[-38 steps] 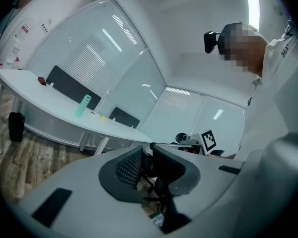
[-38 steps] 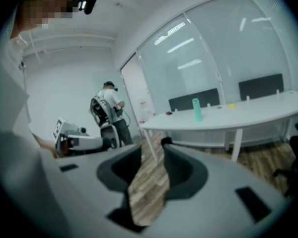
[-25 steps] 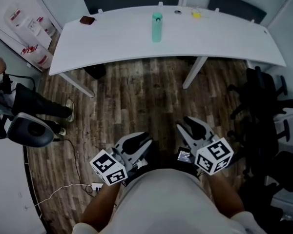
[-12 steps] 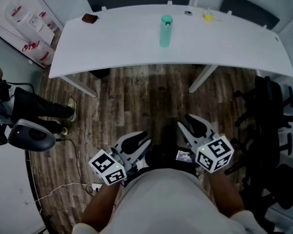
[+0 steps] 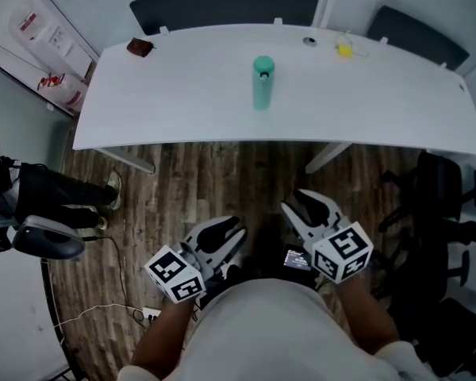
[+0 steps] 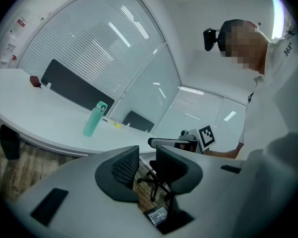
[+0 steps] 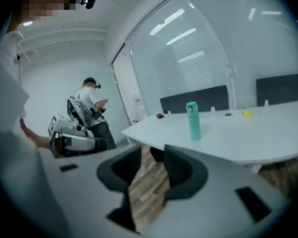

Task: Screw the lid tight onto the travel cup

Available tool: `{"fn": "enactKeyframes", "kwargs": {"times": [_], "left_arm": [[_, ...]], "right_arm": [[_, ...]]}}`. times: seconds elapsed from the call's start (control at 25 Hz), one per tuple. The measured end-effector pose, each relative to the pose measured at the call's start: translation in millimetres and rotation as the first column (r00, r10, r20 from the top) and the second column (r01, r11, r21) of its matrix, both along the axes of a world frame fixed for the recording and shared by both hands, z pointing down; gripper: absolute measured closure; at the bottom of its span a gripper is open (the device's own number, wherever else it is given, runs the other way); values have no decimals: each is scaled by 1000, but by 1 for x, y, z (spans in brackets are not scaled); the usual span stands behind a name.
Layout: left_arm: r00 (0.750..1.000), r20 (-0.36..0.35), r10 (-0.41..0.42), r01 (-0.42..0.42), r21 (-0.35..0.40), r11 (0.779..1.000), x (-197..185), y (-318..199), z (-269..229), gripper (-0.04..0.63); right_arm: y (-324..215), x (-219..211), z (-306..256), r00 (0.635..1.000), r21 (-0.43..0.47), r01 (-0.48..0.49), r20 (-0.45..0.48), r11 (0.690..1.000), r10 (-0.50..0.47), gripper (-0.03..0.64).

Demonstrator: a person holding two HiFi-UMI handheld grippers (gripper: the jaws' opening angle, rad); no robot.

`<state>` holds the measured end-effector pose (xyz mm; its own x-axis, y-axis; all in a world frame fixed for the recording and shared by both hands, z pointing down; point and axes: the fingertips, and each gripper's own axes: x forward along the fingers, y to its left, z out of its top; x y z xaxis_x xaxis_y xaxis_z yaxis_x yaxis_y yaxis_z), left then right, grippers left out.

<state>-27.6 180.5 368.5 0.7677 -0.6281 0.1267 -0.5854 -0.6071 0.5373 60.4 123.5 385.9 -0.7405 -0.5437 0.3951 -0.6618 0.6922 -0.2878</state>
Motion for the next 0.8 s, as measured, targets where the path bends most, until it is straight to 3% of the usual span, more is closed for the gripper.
{"fn": "enactKeyframes", "kwargs": {"times": [0.32, 0.8], "left_arm": [[1000, 18, -24, 24, 13, 1000, 26, -52, 0, 486], [1000, 25, 11, -11, -4, 1000, 21, -95, 9, 486]], "right_arm": [[-48, 27, 10, 1000, -8, 24, -7, 1000, -24, 479], [-85, 30, 19, 1000, -26, -18, -25, 1000, 17, 479]]}}
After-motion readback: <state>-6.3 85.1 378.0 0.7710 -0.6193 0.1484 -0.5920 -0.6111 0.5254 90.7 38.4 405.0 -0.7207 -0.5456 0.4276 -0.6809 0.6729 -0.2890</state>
